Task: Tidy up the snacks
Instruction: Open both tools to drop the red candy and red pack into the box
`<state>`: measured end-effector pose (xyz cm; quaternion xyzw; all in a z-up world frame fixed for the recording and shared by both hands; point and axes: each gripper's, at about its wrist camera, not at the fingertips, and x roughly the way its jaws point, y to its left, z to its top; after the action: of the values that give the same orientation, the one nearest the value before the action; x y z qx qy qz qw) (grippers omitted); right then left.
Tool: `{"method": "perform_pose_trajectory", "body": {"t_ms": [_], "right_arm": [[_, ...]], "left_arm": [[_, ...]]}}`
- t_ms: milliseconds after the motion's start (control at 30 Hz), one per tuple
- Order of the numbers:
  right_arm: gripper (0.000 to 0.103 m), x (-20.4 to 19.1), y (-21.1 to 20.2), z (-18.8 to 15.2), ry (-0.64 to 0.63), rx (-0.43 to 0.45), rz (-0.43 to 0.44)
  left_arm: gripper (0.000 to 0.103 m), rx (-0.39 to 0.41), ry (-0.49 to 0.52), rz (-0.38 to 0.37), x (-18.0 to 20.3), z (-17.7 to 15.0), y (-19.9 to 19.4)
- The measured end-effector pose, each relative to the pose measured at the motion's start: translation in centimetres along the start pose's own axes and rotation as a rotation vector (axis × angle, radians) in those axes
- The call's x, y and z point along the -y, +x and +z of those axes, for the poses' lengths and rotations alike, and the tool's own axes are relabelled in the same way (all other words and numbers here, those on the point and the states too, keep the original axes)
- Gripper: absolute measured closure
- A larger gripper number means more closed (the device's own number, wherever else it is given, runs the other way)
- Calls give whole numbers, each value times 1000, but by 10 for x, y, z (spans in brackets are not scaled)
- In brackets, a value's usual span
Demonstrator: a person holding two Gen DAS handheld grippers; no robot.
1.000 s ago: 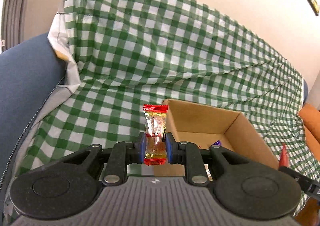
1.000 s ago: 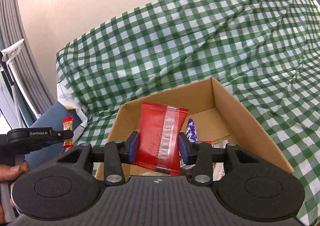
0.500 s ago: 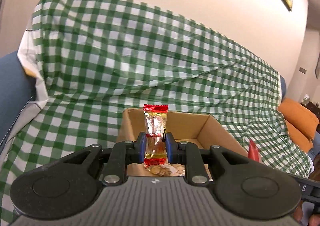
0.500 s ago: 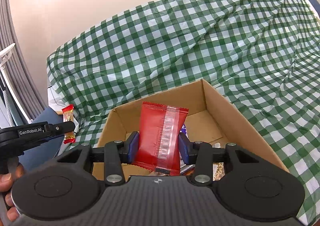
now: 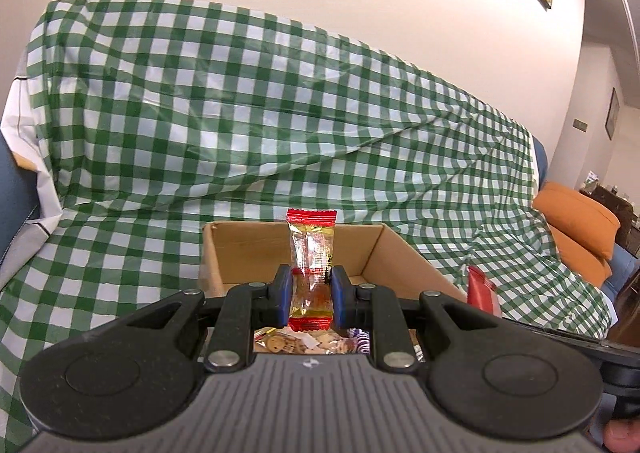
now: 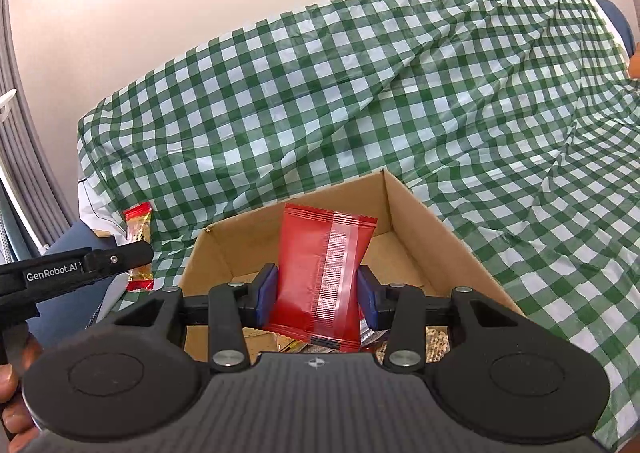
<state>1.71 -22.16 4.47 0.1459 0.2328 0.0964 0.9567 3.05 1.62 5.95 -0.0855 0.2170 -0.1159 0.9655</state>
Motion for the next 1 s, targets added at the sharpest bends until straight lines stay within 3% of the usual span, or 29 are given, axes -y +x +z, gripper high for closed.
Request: {"method": "perform_pose_trajectory", "body": {"t_ms": [1000], "right_arm": [[58,-3,-1,-1,-48,10,-42]], "left_arm": [[80,-7,151,-92,36,-13,3]]}}
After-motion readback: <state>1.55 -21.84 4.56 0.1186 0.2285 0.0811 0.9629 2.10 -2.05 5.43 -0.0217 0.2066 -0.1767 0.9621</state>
